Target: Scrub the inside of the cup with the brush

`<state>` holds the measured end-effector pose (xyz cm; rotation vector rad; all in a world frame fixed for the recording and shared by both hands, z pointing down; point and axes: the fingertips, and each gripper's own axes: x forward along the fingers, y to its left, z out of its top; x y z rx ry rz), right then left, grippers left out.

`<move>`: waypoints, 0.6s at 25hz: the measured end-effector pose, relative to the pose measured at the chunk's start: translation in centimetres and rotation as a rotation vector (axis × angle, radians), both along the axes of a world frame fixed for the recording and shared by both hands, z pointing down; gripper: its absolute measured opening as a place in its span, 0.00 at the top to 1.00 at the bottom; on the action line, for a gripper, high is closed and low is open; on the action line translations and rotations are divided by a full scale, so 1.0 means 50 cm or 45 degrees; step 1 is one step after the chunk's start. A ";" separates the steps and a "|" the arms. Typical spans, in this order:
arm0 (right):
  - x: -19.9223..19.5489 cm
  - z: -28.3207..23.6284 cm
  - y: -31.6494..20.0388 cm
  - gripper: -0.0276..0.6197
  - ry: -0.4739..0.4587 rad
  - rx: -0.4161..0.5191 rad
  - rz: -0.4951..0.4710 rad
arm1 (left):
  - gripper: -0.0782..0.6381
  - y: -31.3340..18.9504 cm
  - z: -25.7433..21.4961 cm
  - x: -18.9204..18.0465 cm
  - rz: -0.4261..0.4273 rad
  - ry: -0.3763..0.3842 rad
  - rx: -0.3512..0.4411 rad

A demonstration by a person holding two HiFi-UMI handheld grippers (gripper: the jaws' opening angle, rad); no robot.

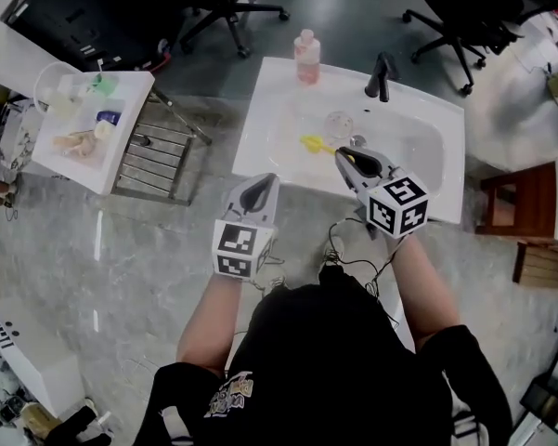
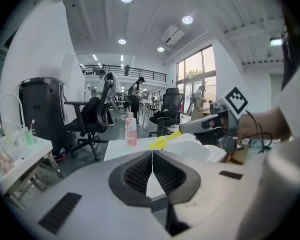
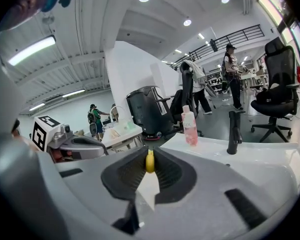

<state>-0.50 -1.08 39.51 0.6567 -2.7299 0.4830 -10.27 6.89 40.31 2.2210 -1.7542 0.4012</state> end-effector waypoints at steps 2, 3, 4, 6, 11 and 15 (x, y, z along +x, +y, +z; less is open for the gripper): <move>-0.007 -0.004 0.024 0.90 -0.001 0.005 0.045 | 0.88 0.020 -0.007 -0.015 0.030 -0.010 0.009; -0.007 -0.006 0.037 0.90 0.000 0.010 0.069 | 0.88 0.028 -0.009 -0.021 0.045 -0.013 0.014; -0.007 -0.008 0.049 0.90 0.002 0.016 0.095 | 0.88 0.037 -0.009 -0.026 0.061 -0.012 0.019; -0.003 -0.011 0.076 0.90 0.006 0.023 0.153 | 0.88 0.052 -0.003 -0.034 0.101 0.000 0.024; 0.035 -0.018 0.142 0.90 0.012 0.034 0.305 | 0.88 0.082 0.001 -0.021 0.224 0.034 0.033; 0.083 -0.030 0.185 0.90 0.014 0.041 0.406 | 0.88 0.109 -0.004 0.014 0.310 0.058 0.032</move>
